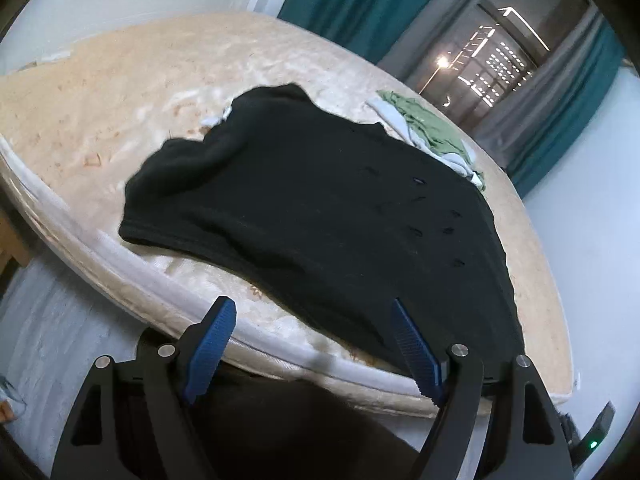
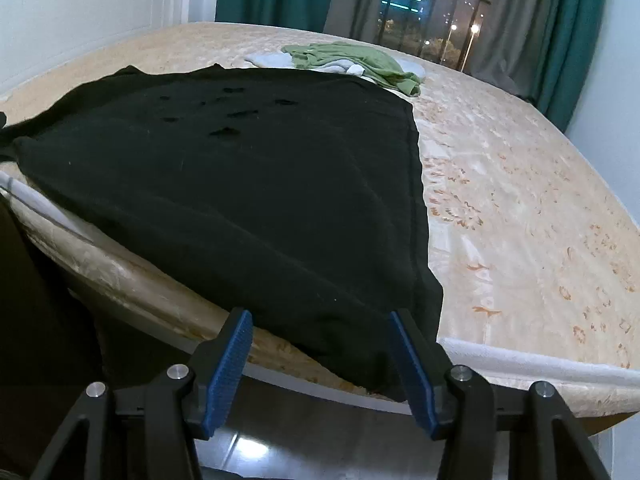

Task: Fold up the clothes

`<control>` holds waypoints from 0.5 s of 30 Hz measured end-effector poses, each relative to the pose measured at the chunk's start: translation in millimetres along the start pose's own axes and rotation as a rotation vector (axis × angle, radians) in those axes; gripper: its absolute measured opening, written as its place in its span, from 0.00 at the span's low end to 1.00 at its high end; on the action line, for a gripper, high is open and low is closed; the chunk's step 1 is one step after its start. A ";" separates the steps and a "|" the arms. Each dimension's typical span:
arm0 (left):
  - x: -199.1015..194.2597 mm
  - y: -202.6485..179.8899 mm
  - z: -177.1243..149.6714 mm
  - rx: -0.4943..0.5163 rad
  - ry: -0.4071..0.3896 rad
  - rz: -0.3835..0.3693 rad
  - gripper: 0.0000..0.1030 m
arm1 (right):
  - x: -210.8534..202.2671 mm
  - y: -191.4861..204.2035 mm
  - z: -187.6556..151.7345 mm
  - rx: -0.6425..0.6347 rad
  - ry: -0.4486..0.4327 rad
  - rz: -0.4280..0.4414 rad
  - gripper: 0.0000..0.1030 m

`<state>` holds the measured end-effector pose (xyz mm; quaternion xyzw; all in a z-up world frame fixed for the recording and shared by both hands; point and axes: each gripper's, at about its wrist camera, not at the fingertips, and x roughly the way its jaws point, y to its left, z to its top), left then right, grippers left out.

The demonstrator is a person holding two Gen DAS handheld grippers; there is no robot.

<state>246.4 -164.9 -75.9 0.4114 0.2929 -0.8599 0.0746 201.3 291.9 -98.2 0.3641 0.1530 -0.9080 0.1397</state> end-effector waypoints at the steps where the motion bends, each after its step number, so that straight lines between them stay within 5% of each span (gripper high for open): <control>1: 4.7 1.2 2.2 -0.019 0.020 -0.013 0.79 | 1.7 -1.7 -1.1 -0.002 0.003 -0.003 0.56; 10: 42.0 -12.8 1.0 -0.051 0.136 -0.041 0.75 | 18.7 -9.4 -6.0 -0.027 0.039 -0.049 0.47; 15: 25.0 -7.3 4.7 -0.059 0.052 -0.048 0.75 | 21.2 -9.9 -3.7 -0.052 0.040 -0.052 0.46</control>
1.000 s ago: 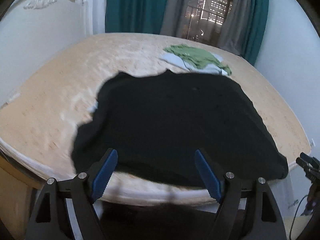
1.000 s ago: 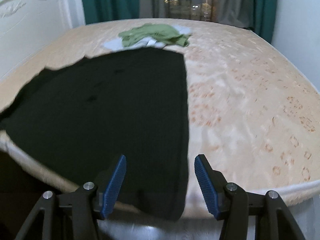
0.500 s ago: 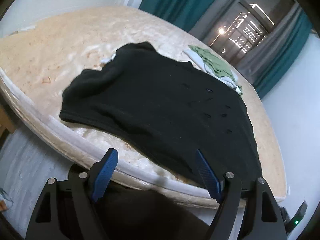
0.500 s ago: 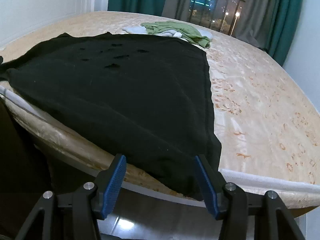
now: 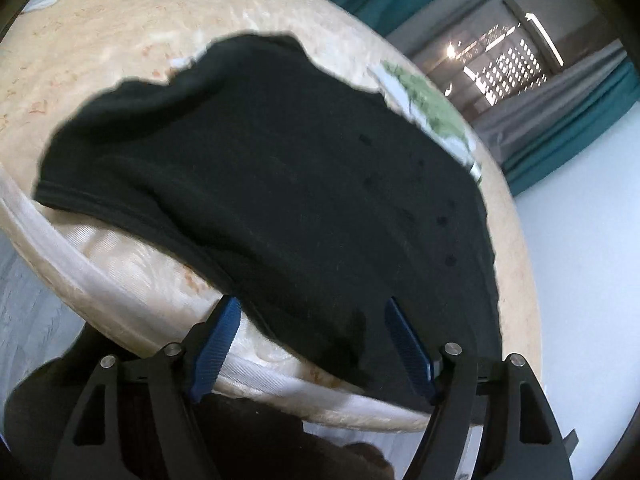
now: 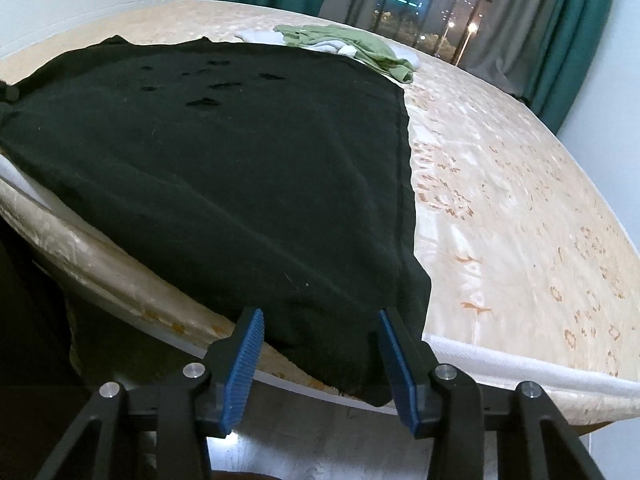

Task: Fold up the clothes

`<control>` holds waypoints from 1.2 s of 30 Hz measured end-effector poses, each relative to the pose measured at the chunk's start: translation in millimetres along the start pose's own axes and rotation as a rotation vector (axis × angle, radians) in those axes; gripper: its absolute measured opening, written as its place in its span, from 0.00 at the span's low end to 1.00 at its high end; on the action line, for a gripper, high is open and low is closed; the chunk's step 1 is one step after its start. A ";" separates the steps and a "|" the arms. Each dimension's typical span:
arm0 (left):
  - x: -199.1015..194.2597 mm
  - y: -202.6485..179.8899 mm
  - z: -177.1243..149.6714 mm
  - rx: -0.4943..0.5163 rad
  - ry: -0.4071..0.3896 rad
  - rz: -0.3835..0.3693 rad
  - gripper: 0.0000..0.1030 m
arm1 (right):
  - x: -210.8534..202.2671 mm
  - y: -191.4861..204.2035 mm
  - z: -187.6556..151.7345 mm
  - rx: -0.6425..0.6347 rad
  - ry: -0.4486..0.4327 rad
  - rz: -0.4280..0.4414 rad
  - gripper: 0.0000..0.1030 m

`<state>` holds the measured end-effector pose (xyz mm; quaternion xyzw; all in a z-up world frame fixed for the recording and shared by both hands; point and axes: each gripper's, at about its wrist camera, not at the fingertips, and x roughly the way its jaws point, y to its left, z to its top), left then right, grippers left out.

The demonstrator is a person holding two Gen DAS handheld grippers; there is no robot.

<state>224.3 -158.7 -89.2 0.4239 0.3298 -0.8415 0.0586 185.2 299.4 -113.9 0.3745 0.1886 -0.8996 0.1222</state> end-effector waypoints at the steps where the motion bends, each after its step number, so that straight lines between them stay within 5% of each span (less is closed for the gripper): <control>1: -11.1 -0.9 1.4 0.049 -0.052 0.046 0.75 | -1.4 -1.3 0.5 0.004 -0.002 0.003 0.46; 4: -37.2 2.3 5.1 0.258 -0.154 0.222 0.75 | -2.4 -5.7 2.0 0.027 -0.004 0.017 0.48; 9: -54.7 20.2 8.8 0.626 -0.195 0.484 0.75 | 8.5 -10.5 4.7 0.050 0.027 0.026 0.48; 15: -35.5 32.8 -1.3 0.910 -0.094 0.505 0.75 | 11.7 -5.7 14.9 0.044 0.029 0.061 0.48; 21: 0.3 26.8 2.3 1.004 -0.010 0.502 0.75 | 16.6 1.0 17.8 0.025 0.057 0.054 0.47; 26: 7.5 32.2 7.1 0.950 -0.023 0.496 0.72 | 17.2 2.4 16.5 0.023 0.062 0.047 0.45; 27: 6.6 32.9 7.0 0.934 -0.032 0.490 0.68 | 17.1 2.0 16.3 0.029 0.062 0.049 0.44; 29: 4.3 38.3 9.8 0.879 -0.042 0.472 0.38 | 16.6 1.6 16.2 0.045 0.060 0.056 0.40; 31: 3.2 47.7 15.0 0.794 -0.037 0.421 0.24 | 16.6 -0.2 17.0 0.071 0.060 0.070 0.25; 36: -4.5 48.9 19.2 0.742 -0.050 0.373 0.15 | 12.1 -15.2 20.0 0.200 0.039 0.116 0.06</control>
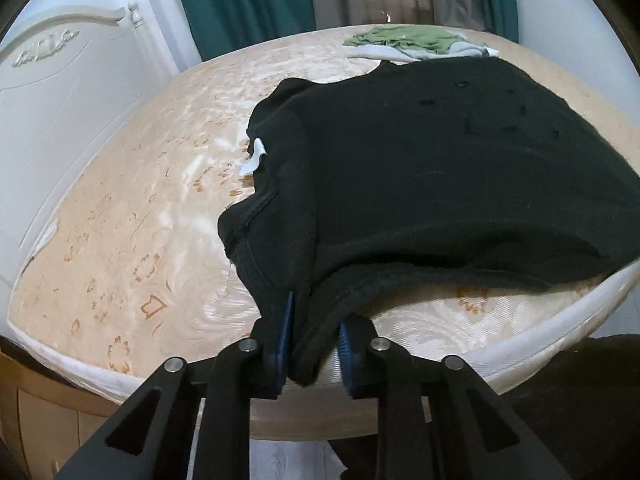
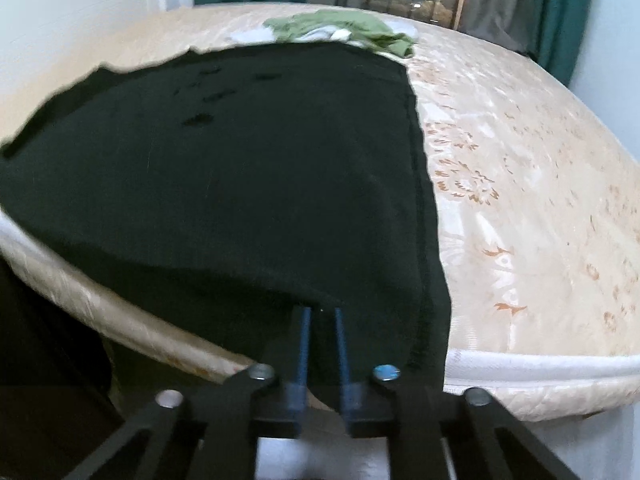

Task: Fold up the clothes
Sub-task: 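Grasp the black garment hem with both grippers and lift it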

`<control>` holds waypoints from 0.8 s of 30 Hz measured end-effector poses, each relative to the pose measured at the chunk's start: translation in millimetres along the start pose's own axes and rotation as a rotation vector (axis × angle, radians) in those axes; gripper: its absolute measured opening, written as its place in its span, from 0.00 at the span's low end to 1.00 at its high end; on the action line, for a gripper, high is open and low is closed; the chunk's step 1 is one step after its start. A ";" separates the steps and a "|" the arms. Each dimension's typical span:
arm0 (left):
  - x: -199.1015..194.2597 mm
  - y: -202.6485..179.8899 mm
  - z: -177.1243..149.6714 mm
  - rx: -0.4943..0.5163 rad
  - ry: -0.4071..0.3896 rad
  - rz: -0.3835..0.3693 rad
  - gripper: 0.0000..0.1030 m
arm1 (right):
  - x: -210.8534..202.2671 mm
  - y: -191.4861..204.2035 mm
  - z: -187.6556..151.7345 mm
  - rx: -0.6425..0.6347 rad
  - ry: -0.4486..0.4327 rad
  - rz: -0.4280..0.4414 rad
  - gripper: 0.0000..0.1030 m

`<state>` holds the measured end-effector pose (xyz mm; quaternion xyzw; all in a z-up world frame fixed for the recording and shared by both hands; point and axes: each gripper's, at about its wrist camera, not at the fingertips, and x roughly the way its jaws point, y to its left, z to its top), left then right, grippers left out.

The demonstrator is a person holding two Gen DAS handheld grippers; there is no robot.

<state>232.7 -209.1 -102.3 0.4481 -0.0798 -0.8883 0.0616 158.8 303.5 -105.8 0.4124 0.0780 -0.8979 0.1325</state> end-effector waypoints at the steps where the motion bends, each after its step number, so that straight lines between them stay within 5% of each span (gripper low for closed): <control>1: -1.0 0.5 0.9 0.003 0.000 -0.003 0.14 | -2.5 -3.7 1.3 0.026 -0.007 0.015 0.04; 7: -18.8 10.0 7.2 -0.013 -0.044 -0.031 0.11 | -20.5 -14.7 5.6 0.094 -0.043 0.062 0.01; 11: -10.5 4.4 7.8 0.030 -0.008 -0.006 0.11 | -17.0 -5.1 -0.4 -0.038 0.012 -0.008 0.02; 12: -6.3 3.9 7.1 0.034 0.002 -0.001 0.11 | -16.1 1.8 -5.4 -0.091 0.020 -0.041 0.06; 16: -1.8 6.9 7.2 0.007 0.005 -0.010 0.11 | -22.6 40.4 -27.8 -0.346 -0.034 -0.151 0.52; 20: -1.1 6.8 8.2 0.013 0.012 -0.007 0.11 | -14.6 70.0 -37.6 -0.539 -0.079 -0.199 0.53; 24: -0.8 6.5 7.1 0.000 0.015 -0.009 0.11 | 8.9 73.4 -35.3 -0.566 -0.077 -0.221 0.49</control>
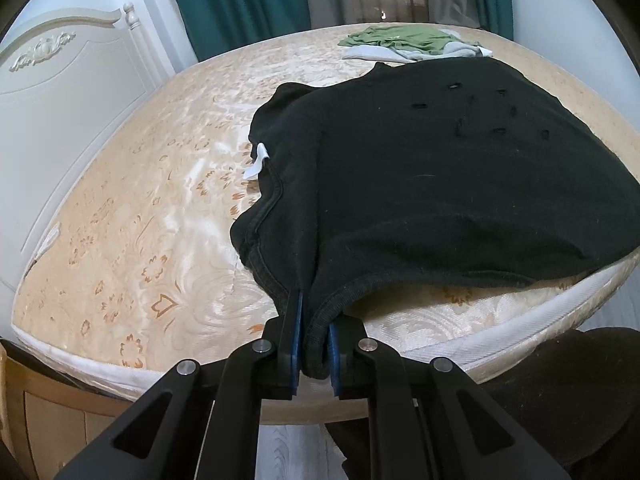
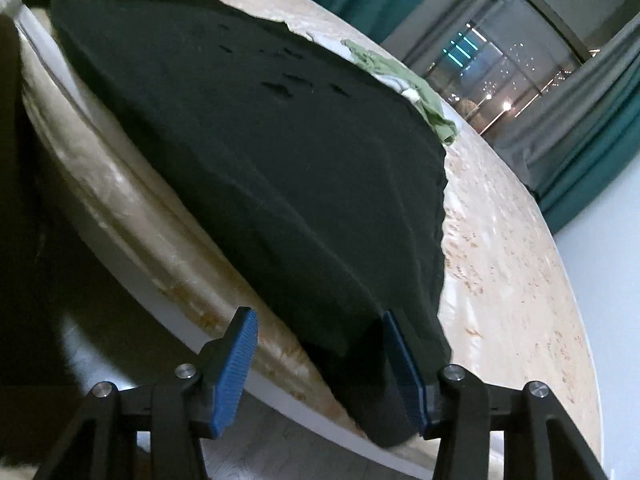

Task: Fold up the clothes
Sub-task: 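Grasp the black garment hem with both grippers and lift it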

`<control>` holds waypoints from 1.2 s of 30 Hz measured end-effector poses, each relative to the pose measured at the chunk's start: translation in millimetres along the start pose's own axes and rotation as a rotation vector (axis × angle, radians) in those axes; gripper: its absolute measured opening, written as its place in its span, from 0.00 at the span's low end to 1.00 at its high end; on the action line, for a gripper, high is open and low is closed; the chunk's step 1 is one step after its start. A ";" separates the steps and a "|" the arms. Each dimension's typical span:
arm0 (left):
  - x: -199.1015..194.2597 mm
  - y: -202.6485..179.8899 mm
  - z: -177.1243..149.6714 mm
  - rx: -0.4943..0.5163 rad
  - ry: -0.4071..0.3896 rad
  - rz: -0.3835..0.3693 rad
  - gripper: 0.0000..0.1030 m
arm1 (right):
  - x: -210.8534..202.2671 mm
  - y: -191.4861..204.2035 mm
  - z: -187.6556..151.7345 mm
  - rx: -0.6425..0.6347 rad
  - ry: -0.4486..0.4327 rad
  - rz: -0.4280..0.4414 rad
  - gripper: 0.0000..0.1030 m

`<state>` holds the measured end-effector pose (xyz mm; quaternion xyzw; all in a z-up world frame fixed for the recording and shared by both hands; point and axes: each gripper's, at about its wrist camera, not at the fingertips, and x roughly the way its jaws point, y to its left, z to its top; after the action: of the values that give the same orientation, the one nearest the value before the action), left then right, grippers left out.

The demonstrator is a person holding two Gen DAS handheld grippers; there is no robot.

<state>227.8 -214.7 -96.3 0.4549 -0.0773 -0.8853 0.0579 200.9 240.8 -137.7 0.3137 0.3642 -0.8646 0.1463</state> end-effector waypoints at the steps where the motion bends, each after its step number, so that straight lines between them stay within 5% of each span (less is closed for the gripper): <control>1: 0.1 0.1 -0.4 -0.004 0.001 -0.001 0.11 | 3.4 -0.2 0.5 0.001 -0.001 -0.002 0.44; 3: -1.3 0.4 -1.7 -0.010 0.002 -0.004 0.11 | 6.2 -2.9 1.0 0.023 0.004 0.030 0.33; 6: -5.1 -0.8 -0.5 -0.002 -0.003 -0.002 0.11 | -1.6 -17.6 3.1 0.156 -0.004 0.104 0.05; 9: -15.2 -3.0 2.8 0.022 -0.024 -0.002 0.11 | -15.1 -43.8 9.5 0.323 -0.042 0.172 0.05; 13: -28.7 2.0 1.5 0.007 -0.049 -0.019 0.11 | -33.7 -56.9 20.8 0.364 -0.074 0.216 0.04; 17: -26.2 -0.5 -15.5 -0.001 -0.014 -0.027 0.11 | -29.7 -50.4 18.1 0.334 -0.018 0.246 0.04; 23: -25.5 6.1 -29.2 -0.074 -0.011 -0.044 0.11 | -17.4 -53.4 1.0 0.457 0.060 0.335 0.04; 29: -38.1 16.3 10.8 -0.109 -0.123 -0.069 0.11 | -15.9 -94.2 32.3 0.467 -0.052 0.286 0.03; 36: -24.9 25.9 101.7 -0.112 -0.239 -0.068 0.11 | 27.5 -140.2 88.7 0.373 -0.169 0.177 0.03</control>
<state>160.2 -227.3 -13.1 0.3446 -0.0187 -0.9376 0.0435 73.8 273.2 -32.4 0.2926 0.1556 -0.9240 0.1908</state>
